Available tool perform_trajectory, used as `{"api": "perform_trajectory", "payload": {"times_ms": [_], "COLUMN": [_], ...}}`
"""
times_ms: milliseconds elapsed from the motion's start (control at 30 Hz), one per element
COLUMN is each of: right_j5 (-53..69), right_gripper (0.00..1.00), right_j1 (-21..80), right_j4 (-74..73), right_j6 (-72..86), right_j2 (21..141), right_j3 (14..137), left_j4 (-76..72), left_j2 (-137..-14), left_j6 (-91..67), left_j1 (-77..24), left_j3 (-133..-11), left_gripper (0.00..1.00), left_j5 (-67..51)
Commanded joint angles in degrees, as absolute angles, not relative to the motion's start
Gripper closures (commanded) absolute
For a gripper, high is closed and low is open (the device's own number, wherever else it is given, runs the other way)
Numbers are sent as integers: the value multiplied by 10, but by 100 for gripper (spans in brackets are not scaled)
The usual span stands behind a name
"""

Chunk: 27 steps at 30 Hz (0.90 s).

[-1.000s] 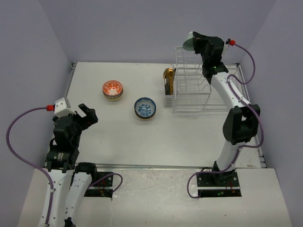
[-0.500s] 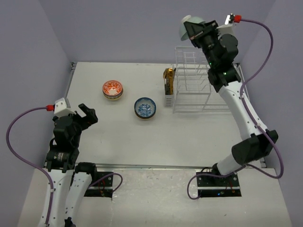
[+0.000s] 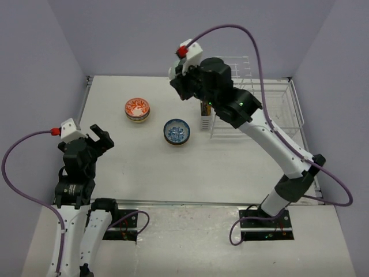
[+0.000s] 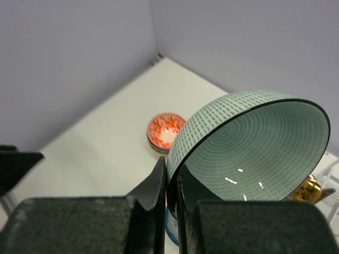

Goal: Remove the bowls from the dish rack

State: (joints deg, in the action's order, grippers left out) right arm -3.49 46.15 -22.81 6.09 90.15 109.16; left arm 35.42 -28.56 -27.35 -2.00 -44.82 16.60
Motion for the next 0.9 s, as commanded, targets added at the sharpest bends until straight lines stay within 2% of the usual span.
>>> {"api": "perform_trajectory", "payload": {"times_ms": [0, 167, 367, 867], "right_j5": [-148, -186, -179, -186], "right_gripper": [100, 100, 100, 100], "right_j1": [515, 554, 559, 559], "right_j4": [-459, -564, -614, -658], "right_j6": [-75, -90, -133, -206], "right_j2": [981, 1100, 1178, 1291], "right_j3": [1194, 1299, 1337, 1320], "left_j4": [353, 345, 345, 340], "left_j2": [-277, -273, -262, -257], "left_j6": [-265, -264, -266, -265], "left_j1": [-20, -20, -27, -33], "left_j3": [-461, -454, -449, -446], "left_gripper": [0, 0, 0, 0], "left_j5": [223, 212, 211, 201]}}
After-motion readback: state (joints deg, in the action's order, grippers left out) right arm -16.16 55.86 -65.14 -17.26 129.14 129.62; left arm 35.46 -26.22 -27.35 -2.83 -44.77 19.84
